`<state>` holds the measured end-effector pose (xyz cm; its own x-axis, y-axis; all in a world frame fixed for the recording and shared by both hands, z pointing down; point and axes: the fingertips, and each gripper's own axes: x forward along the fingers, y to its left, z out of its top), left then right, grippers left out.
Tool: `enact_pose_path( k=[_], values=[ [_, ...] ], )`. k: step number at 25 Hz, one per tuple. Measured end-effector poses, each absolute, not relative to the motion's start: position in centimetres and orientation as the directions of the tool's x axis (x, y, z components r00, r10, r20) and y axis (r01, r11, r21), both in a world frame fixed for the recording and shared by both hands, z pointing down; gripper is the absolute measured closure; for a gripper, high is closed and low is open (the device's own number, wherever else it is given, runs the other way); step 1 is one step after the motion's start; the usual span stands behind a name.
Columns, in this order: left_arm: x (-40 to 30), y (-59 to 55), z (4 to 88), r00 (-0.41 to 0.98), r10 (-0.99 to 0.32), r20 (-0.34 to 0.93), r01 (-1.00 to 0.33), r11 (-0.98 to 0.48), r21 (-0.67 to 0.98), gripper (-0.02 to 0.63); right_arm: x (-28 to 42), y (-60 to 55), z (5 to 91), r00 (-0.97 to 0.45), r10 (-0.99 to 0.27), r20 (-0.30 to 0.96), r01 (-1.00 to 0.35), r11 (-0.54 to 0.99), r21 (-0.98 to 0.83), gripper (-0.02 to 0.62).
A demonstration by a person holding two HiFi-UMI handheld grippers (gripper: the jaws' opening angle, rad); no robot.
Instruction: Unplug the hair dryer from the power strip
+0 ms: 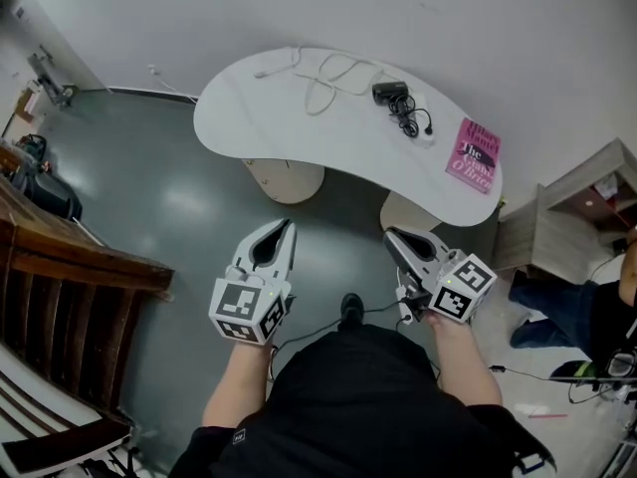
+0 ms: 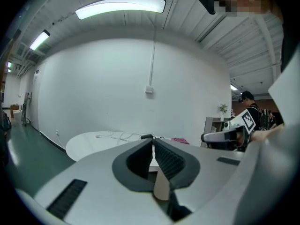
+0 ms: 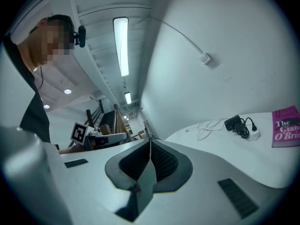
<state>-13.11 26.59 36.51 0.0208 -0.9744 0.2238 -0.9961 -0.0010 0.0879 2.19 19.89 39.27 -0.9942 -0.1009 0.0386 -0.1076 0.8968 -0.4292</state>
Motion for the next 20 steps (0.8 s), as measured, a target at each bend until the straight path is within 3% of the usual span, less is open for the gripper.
enact_pose_path(
  k=[9, 20],
  values=[
    [-14.2, 18.5, 36.1, 0.017, -0.975, 0.223, -0.995, 0.005, 0.096, 0.583, 1.3, 12.6, 39.3, -0.996, -0.085, 0.020, -0.085, 0.897, -0.433, 0.560],
    [-15.0, 9.5, 37.3, 0.133, -0.962, 0.236, -0.988, -0.110, 0.109, 0.581, 1.7, 5.4, 40.8, -0.976, -0.218, 0.026, -0.204, 0.859, -0.469, 0.560]
  ],
)
